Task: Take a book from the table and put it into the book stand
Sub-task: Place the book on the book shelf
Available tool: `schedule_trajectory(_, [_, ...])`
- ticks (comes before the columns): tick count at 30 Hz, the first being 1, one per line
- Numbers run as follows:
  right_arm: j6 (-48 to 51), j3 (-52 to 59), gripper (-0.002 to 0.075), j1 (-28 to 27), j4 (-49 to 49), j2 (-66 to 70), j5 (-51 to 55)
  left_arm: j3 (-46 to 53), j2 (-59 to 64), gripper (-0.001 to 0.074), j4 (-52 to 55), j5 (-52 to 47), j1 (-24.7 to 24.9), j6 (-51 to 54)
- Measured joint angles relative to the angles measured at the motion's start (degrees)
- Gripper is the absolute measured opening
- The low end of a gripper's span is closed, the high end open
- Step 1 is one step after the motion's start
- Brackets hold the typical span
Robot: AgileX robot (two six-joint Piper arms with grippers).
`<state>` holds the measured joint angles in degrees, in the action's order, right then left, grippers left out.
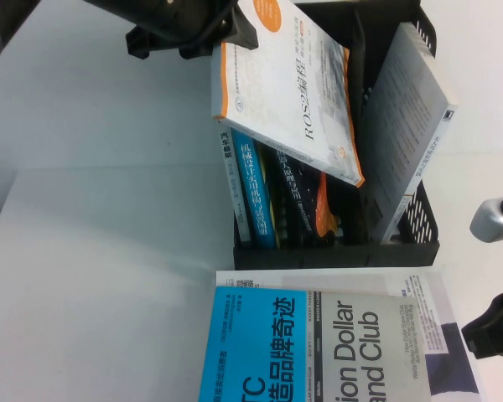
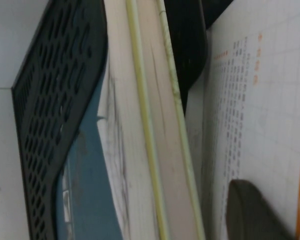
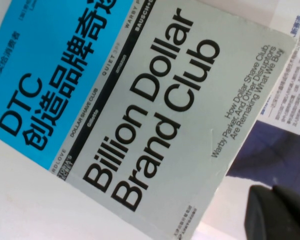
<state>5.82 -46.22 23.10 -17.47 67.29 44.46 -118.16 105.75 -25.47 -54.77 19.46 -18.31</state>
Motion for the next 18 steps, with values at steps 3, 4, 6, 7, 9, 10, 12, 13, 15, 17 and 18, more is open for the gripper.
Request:
schedule_trajectory(3, [0.0, 0.0, -0.0003, 0.0, 0.3, 0.0, 0.1, 0.0, 0.0, 0.0103, 0.7, 0.1, 0.1, -0.1])
schedule_trajectory(4, [0.0, 0.0, -0.0003, 0.0, 0.4, 0.0, 0.1, 0.0, 0.0, 0.0103, 1.6, 0.1, 0.2, -0.2])
schedule_trajectory(6, [0.0, 0.0, -0.0003, 0.0, 0.5, 0.0, 0.1, -0.1, 0.0, 0.0103, 4.3, -0.1, 1.0, -0.7])
schedule_trajectory(7, [0.0, 0.0, -0.0003, 0.0, 0.5, 0.0, 0.1, -0.1, 0.0, 0.0103, 5.9, -0.1, 1.6, -0.8])
schedule_trajectory(9, [0.0, 0.0, -0.0003, 0.0, 0.7, 0.0, 0.1, -0.3, 0.0, 0.0103, 8.2, 0.1, 3.0, -0.9])
schedule_trajectory(10, [0.0, 0.0, -0.0003, 0.0, 1.0, 0.0, 0.1, -0.3, 0.0, 0.0103, 8.9, 0.2, 3.5, -0.9])
schedule_trajectory(12, [0.0, 0.0, -0.0003, 0.0, 1.2, 0.0, 0.0, -0.4, 0.5, 0.0103, 9.9, 0.4, 4.8, -0.3])
schedule_trajectory(13, [0.0, 0.0, -0.0003, 0.0, 1.3, 0.0, 0.0, -0.4, 0.8, 0.0103, 10.3, 0.4, 5.2, -0.1])
schedule_trajectory(15, [0.0, 0.0, -0.0003, 0.0, 1.4, 0.0, 0.0, -0.4, 1.9, 0.0103, 10.7, 0.5, 5.6, 0.2])
schedule_trajectory(17, [0.0, 0.0, -0.0003, 0.0, 1.4, -0.1, -0.1, -0.4, 3.0, 0.0103, 10.7, 0.6, 5.8, 0.3])
schedule_trajectory(18, [0.0, 0.0, -0.0003, 0.0, 1.5, -0.1, -0.1, -0.4, 3.5, 0.0103, 10.6, 0.6, 5.9, 0.3])
